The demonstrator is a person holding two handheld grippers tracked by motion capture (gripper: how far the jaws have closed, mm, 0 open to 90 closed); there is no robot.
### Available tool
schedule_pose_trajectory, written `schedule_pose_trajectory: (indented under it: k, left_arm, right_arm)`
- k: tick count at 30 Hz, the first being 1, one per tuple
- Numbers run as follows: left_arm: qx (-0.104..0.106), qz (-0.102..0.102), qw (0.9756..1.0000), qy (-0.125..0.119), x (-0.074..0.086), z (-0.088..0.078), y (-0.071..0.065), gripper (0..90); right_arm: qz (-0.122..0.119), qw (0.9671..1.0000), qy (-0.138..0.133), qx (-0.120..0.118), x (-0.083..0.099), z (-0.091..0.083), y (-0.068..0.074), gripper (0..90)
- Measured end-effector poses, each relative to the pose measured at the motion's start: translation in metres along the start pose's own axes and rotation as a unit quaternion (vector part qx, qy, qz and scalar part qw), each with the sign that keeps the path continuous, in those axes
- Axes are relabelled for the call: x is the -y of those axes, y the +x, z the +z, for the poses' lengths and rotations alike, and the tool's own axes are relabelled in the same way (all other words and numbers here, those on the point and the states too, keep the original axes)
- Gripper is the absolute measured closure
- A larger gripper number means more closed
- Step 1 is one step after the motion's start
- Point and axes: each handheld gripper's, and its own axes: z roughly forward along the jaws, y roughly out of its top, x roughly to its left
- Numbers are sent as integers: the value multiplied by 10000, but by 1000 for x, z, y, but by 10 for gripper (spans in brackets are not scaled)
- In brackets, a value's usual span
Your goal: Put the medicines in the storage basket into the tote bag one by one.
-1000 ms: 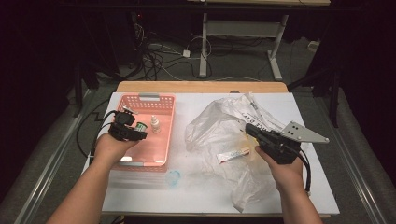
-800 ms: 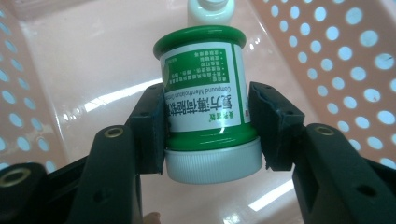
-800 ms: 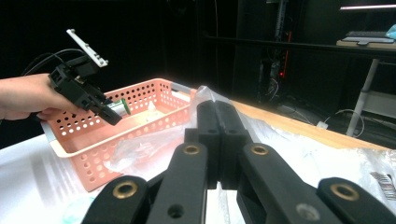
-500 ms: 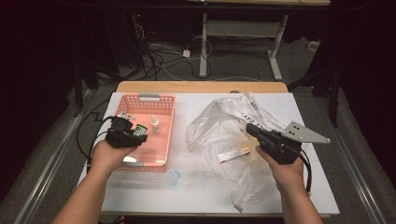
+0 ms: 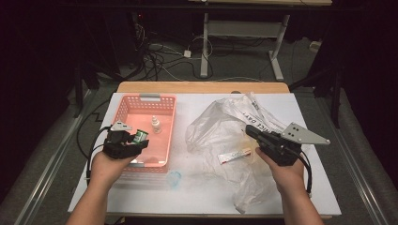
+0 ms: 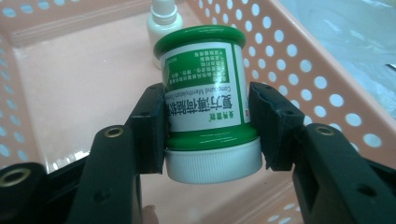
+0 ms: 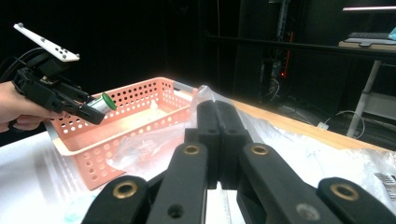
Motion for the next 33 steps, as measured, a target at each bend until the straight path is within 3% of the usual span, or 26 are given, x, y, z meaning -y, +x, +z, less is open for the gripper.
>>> schedule_pose_trajectory:
  k: [13, 21, 33]
  left_arm:
    - [37, 71, 9998, -198, 5, 0, -14, 495]
    - [320, 208, 9989, -276, -2, -4, -30, 495]
    - [710, 524, 9956, -310, -13, -4, -60, 495]
  right_arm:
    - [33, 10000, 50, 16, 3, 1, -1, 900]
    - [40, 10000, 41, 39, 3, 0, -2, 900]
    - [54, 10000, 32, 31, 3, 0, -1, 900]
